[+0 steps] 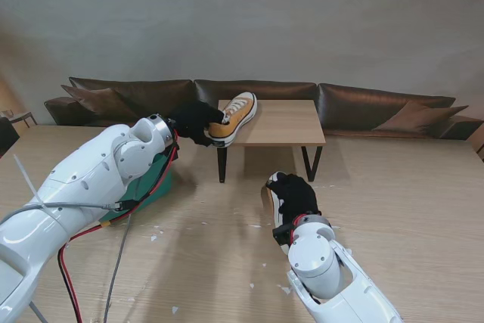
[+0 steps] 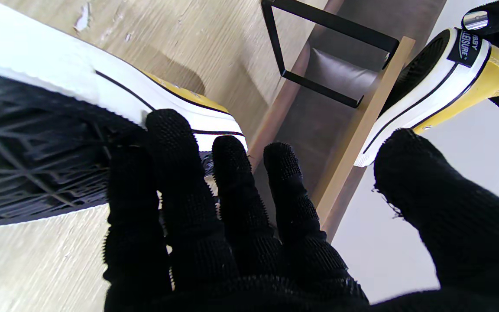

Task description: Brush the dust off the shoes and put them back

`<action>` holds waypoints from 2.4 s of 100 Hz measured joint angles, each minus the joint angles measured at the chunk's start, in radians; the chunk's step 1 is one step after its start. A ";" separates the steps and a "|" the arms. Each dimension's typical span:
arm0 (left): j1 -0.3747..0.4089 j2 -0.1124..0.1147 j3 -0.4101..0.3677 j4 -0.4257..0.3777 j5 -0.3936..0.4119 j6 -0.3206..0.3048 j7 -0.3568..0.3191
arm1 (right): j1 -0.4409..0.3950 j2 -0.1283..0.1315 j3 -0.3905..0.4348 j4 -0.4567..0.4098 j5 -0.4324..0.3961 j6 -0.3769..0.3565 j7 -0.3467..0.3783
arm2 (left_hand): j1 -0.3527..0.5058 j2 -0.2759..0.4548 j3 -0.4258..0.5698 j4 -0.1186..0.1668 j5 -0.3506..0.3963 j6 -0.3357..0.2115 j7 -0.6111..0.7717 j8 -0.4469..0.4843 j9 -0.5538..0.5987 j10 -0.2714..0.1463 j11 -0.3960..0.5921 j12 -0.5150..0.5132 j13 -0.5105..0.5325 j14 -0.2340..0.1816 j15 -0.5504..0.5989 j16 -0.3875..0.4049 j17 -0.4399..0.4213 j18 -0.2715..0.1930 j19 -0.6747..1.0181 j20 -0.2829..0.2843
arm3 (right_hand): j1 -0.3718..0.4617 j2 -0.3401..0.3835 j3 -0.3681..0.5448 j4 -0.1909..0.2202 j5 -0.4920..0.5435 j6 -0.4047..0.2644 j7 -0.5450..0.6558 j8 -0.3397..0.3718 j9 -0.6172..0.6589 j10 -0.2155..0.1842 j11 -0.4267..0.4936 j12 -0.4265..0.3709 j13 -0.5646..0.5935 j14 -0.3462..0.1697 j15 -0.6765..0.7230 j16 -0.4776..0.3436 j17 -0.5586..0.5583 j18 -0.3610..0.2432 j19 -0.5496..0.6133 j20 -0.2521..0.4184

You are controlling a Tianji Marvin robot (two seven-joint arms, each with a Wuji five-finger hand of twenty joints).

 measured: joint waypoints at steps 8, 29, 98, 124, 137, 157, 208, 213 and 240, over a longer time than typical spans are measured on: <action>0.003 0.001 -0.002 -0.005 0.003 0.000 -0.002 | 0.000 0.000 0.000 -0.001 0.000 0.000 0.000 | 0.000 0.029 -0.028 0.001 -0.009 -0.004 -0.042 -0.064 -0.013 0.000 -0.006 -0.100 -0.005 0.000 0.000 0.000 -0.009 -0.002 -0.002 0.010 | 0.000 0.000 0.000 0.000 0.000 0.000 0.000 0.000 0.000 0.000 0.000 0.000 0.000 0.000 0.000 0.000 0.000 0.000 -0.006 0.000; 0.015 0.004 -0.012 -0.028 0.009 0.010 -0.019 | 0.000 0.000 0.000 -0.011 -0.007 0.006 -0.008 | 0.000 0.066 -0.040 0.002 0.005 -0.004 -0.288 -0.215 -0.052 -0.011 -0.032 -0.191 -0.029 -0.002 -0.014 0.000 -0.024 -0.012 -0.010 0.011 | 0.000 0.000 0.000 0.000 0.000 0.000 0.000 0.000 0.000 0.000 0.000 0.000 0.000 0.001 0.000 0.000 0.000 0.000 -0.006 -0.002; 0.094 0.027 -0.090 -0.145 0.099 0.088 -0.041 | 0.015 -0.003 -0.003 -0.020 -0.016 0.009 -0.015 | -0.140 0.203 0.043 0.028 -0.014 0.072 -0.844 -0.455 -0.105 0.004 -0.145 -0.313 -0.114 0.050 -0.165 -0.058 -0.101 -0.010 -0.074 0.023 | 0.000 0.000 0.000 0.000 0.000 0.000 0.000 0.000 0.000 0.000 0.000 0.000 0.000 0.001 0.000 0.000 0.000 0.000 -0.006 -0.017; 0.140 0.036 -0.142 -0.189 0.068 0.093 -0.083 | 0.016 -0.003 -0.005 -0.018 -0.014 0.009 -0.014 | -0.170 0.241 0.022 0.028 -0.122 0.082 -0.967 -0.573 -0.147 0.017 -0.207 -0.409 -0.167 0.090 -0.257 -0.098 -0.162 0.008 -0.129 0.024 | 0.000 0.000 0.000 0.000 0.000 0.000 0.000 0.000 0.000 0.000 0.000 0.000 0.000 0.002 0.000 0.000 0.000 0.000 -0.006 -0.017; 0.143 0.041 -0.144 -0.196 0.060 0.090 -0.104 | 0.016 -0.003 -0.007 -0.019 -0.015 0.009 -0.012 | -0.189 0.252 -0.010 0.028 -0.162 0.061 -1.002 -0.620 -0.157 0.020 -0.231 -0.445 -0.169 0.094 -0.275 -0.100 -0.167 0.009 -0.143 0.035 | 0.000 0.000 0.000 0.000 0.000 0.000 0.000 0.000 0.000 0.000 0.000 0.000 0.000 0.002 0.000 0.000 0.000 0.000 -0.006 -0.017; 0.152 0.044 -0.158 -0.213 0.042 0.090 -0.130 | 0.016 -0.003 -0.008 -0.019 -0.016 0.011 -0.011 | -0.179 0.276 -0.029 0.029 -0.214 -0.007 -1.056 -0.710 -0.173 0.026 -0.252 -0.459 -0.192 0.108 -0.296 -0.110 -0.196 0.018 -0.161 0.046 | 0.000 0.000 0.000 0.000 0.000 0.000 0.000 0.000 0.000 0.000 0.000 0.000 0.000 0.002 0.000 0.000 0.000 0.000 -0.006 -0.017; 0.186 0.043 -0.212 -0.263 0.026 0.096 -0.147 | 0.017 -0.003 -0.007 -0.018 -0.016 0.013 -0.006 | -0.221 0.425 -0.197 0.070 -0.281 -0.034 -1.069 -0.782 -0.287 0.069 -0.332 -0.584 -0.321 0.162 -0.520 -0.240 -0.311 0.040 -0.315 0.046 | 0.000 0.000 0.000 0.000 0.000 0.001 0.000 0.000 0.000 0.000 0.000 0.000 0.000 0.002 0.000 0.000 0.000 0.000 -0.006 -0.017; 0.205 0.045 -0.232 -0.294 0.026 0.104 -0.150 | 0.017 -0.003 -0.007 -0.018 -0.016 0.013 -0.006 | -0.221 0.442 -0.224 0.070 -0.270 -0.040 -1.061 -0.780 -0.287 0.074 -0.339 -0.608 -0.340 0.166 -0.550 -0.266 -0.320 0.046 -0.350 0.033 | 0.000 0.000 0.000 0.000 0.000 0.001 0.000 0.000 0.000 0.000 0.000 0.000 0.000 0.002 0.000 0.000 0.000 0.000 -0.006 -0.017; 0.344 0.064 -0.367 -0.496 0.054 0.114 -0.236 | 0.017 -0.001 -0.006 -0.018 -0.034 0.007 -0.005 | -0.220 0.461 -0.287 0.070 -0.203 -0.045 -1.021 -0.729 -0.317 0.020 -0.352 -0.665 -0.422 0.154 -0.722 -0.411 -0.401 0.053 -0.650 -0.117 | 0.000 0.000 0.000 0.000 0.000 0.001 0.000 0.000 0.000 0.000 0.000 0.000 0.000 0.002 0.000 0.000 0.000 0.000 -0.006 -0.017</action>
